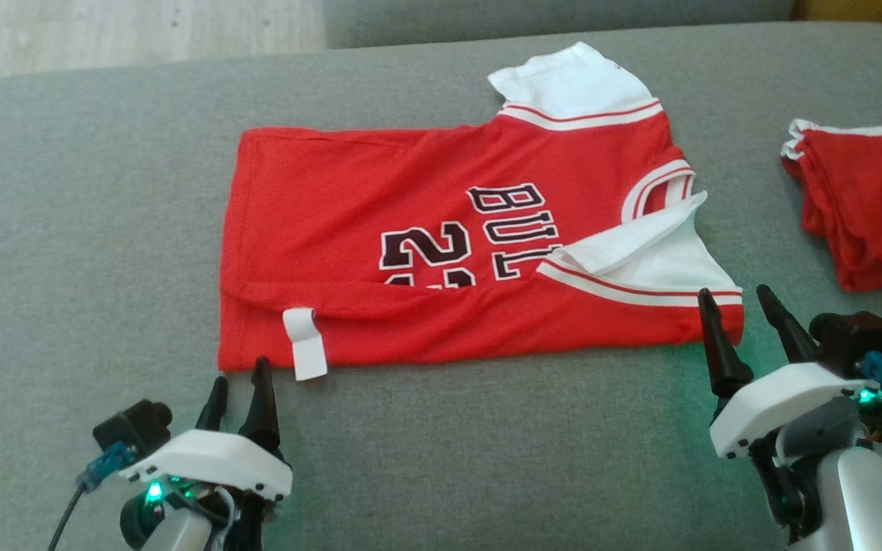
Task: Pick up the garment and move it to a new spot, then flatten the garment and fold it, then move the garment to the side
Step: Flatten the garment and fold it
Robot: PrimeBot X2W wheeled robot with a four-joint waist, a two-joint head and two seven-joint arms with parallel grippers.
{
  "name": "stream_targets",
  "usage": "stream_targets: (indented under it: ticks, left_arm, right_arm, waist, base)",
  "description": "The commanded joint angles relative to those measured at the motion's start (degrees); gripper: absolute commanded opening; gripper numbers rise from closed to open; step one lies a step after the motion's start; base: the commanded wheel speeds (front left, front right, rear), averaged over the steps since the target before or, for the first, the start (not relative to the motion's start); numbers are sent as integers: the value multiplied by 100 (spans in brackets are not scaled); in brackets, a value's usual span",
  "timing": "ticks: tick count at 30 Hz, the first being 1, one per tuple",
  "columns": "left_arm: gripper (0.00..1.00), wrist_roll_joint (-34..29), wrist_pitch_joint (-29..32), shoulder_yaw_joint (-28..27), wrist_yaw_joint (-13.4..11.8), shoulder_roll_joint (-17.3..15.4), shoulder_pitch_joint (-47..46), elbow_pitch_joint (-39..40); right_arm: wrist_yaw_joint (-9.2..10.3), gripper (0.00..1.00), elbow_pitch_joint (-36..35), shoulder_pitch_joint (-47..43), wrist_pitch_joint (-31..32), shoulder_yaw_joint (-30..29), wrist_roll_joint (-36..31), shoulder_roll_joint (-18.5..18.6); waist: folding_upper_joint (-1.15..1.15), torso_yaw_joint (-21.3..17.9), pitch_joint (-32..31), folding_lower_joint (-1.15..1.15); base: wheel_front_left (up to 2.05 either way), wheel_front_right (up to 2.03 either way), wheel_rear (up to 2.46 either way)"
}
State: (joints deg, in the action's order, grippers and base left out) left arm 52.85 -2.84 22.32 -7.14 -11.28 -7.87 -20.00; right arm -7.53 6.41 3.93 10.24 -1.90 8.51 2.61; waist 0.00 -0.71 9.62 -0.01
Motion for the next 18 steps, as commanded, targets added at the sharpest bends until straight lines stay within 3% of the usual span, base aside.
stream_targets:
  ticks: [1,4,6,7,8,10,12,13,14,16,17,18]
  left_arm:
    - [100,33,3,-176,-45,-110,-221,140]
    - [98,79,71,-192,-69,-96,-302,73]
    - [76,115,69,-221,-69,-71,-365,14]
    - [70,153,64,-250,-66,-46,-395,-21]
    - [71,192,60,-276,-58,-21,-427,-56]
    - [82,250,53,-315,-33,16,-502,-137]
    - [77,274,41,-339,-7,30,-590,-237]
    - [71,287,39,-347,10,39,-636,-294]
    - [54,297,36,-351,29,49,-680,-353]
    - [33,309,38,-345,65,71,-760,-473]
    - [11,308,34,-336,85,81,-795,-525]
    - [0,305,14,-316,126,108,-849,-605]
  right_arm:
    - [4,100,-230,95,16,154,16,27]
    - [4,100,-252,60,168,144,26,27]
    - [4,100,-187,87,234,142,45,27]
    - [4,100,-140,106,261,145,54,27]
    - [4,100,-90,128,280,149,60,27]
    - [4,100,23,188,301,144,84,27]
    - [4,100,140,258,312,143,95,27]
    - [4,100,207,296,321,143,103,27]
    - [4,100,274,338,320,144,102,27]
    - [4,100,405,421,308,136,100,27]
    - [4,100,467,464,303,132,99,27]
    - [4,100,589,540,301,120,113,27]
  waist:
    - [0,-42,44,1]
    - [0,-101,134,1]
    - [0,-120,188,1]
    - [0,-122,212,1]
    - [0,-119,236,1]
    - [0,-102,284,1]
    - [0,-80,329,1]
    - [0,-69,349,1]
    - [0,-60,366,1]
    - [0,-43,395,1]
    - [0,-35,407,1]
    - [0,-18,424,1]
  base:
    - [0,0,0]
    - [0,0,0]
    - [0,0,0]
    - [0,0,0]
    - [0,0,0]
    - [0,0,0]
    - [0,0,0]
    - [0,0,0]
    - [0,0,0]
    - [0,0,0]
    - [0,0,0]
    - [0,0,0]
